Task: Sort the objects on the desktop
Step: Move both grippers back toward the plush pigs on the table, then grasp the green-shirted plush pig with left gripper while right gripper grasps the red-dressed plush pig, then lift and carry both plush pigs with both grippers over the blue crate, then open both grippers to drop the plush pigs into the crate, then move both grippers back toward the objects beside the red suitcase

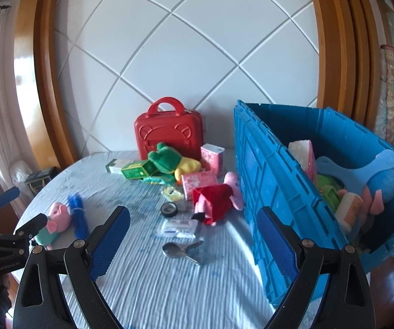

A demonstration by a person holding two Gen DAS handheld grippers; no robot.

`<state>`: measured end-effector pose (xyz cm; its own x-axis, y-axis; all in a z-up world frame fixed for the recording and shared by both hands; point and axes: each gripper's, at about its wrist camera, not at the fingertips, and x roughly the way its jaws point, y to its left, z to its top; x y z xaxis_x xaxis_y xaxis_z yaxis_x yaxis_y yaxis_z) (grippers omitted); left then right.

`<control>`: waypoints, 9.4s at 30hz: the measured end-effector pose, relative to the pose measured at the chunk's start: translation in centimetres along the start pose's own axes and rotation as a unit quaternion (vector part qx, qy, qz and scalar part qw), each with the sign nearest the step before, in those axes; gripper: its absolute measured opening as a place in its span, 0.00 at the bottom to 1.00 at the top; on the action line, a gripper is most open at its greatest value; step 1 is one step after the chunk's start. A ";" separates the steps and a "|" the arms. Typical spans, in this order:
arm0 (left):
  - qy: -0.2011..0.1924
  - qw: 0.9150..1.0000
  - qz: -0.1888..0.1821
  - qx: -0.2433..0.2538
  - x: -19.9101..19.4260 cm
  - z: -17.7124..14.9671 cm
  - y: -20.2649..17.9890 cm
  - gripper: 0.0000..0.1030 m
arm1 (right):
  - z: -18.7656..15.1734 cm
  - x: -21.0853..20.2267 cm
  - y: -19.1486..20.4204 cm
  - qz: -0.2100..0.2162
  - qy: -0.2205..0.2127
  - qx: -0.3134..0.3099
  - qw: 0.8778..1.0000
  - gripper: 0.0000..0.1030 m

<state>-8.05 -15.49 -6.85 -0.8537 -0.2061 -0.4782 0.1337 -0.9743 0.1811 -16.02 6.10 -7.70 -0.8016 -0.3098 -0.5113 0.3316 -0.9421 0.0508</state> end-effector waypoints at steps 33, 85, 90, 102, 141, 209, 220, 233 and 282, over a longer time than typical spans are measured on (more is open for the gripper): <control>0.046 0.993 0.104 -0.038 0.6 -10.2 13.3 0.91 | -1.7 8.4 6.5 0.036 0.050 0.005 0.998 0.94; 0.308 0.949 -0.063 -0.017 29.0 -20.9 28.9 0.95 | -3.6 47.9 -7.8 -0.242 0.302 0.169 0.906 1.00; 0.302 0.950 -0.069 -0.024 28.8 -21.2 29.2 0.95 | -4.3 47.8 -7.3 -0.234 0.311 0.140 0.910 0.98; 0.278 0.960 0.009 -0.041 28.1 -21.7 28.6 0.77 | -5.3 40.3 -0.9 -0.161 0.279 0.023 0.946 0.79; -0.091 0.983 -0.133 0.092 11.2 9.0 7.7 0.73 | 7.2 0.2 5.0 -0.070 -0.048 0.004 0.996 0.80; -0.115 0.988 -0.091 0.054 4.3 11.1 -2.6 0.97 | 6.7 -8.1 0.3 -0.052 -0.118 0.032 0.991 0.99; -0.084 0.995 -0.042 0.029 6.9 7.2 6.4 0.98 | 5.1 -4.7 8.8 -0.042 -0.084 0.016 0.995 1.00; -0.066 0.998 0.022 0.003 10.5 7.4 8.6 0.98 | 6.8 -0.1 8.7 -0.013 -0.067 -0.008 0.998 1.00; 0.065 0.995 0.073 -0.002 35.5 3.9 14.0 0.98 | 10.5 38.7 0.4 -0.032 0.122 0.007 0.992 1.00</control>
<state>-38.45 -36.06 -17.92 -0.7532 -0.3548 -0.5539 0.2536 -0.9336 0.2532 -52.14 -7.66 -18.49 -0.6767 -0.2100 -0.7057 0.2752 -0.9611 0.0221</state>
